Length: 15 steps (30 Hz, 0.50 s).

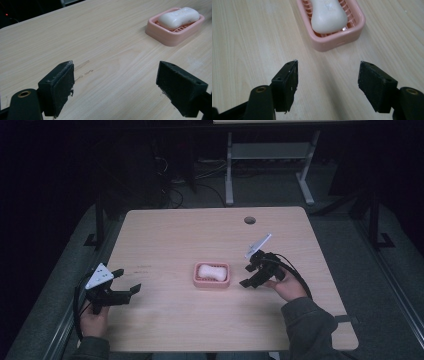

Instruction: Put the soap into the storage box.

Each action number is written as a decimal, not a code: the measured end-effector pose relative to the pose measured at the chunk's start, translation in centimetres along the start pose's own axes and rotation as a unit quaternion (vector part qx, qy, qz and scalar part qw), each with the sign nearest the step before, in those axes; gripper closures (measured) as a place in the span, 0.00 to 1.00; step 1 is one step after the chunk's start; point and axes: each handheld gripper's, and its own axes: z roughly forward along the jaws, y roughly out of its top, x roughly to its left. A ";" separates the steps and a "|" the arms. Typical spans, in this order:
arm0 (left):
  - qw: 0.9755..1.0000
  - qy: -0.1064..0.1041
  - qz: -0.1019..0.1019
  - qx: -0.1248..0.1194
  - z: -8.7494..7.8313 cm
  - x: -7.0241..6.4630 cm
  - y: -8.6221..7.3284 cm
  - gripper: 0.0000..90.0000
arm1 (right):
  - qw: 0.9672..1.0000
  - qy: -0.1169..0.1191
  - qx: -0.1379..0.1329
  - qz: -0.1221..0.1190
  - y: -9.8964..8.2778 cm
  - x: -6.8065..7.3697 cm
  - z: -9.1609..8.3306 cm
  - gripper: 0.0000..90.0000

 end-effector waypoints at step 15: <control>1.000 -0.001 0.002 0.003 0.2 -0.2 0.0 0.16 | 1.000 -0.004 -0.006 0.009 -3.6 1.2 -0.8 0.35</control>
